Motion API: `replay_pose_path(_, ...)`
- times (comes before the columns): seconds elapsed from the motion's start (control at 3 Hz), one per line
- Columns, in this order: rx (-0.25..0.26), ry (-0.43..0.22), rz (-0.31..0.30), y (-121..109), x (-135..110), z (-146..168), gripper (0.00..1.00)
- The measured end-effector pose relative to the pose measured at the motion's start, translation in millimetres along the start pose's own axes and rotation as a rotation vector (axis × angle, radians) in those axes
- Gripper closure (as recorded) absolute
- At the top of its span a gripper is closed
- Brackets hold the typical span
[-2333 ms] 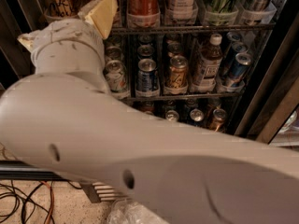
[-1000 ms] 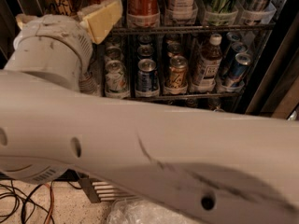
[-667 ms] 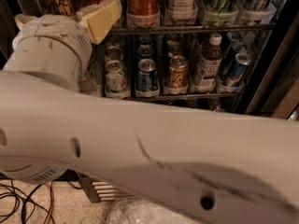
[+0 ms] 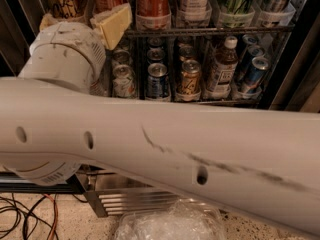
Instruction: Pick coke can from top shelf of fridge
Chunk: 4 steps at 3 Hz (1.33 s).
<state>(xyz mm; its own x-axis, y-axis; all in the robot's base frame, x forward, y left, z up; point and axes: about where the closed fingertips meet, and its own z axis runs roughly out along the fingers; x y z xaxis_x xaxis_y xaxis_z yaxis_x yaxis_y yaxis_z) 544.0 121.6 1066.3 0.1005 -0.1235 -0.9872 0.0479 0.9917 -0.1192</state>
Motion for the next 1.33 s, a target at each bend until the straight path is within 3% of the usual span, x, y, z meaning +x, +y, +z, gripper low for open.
replay_pose_path(1.33,0.076,-0.081,-0.028,-23,-3,48,0.23)
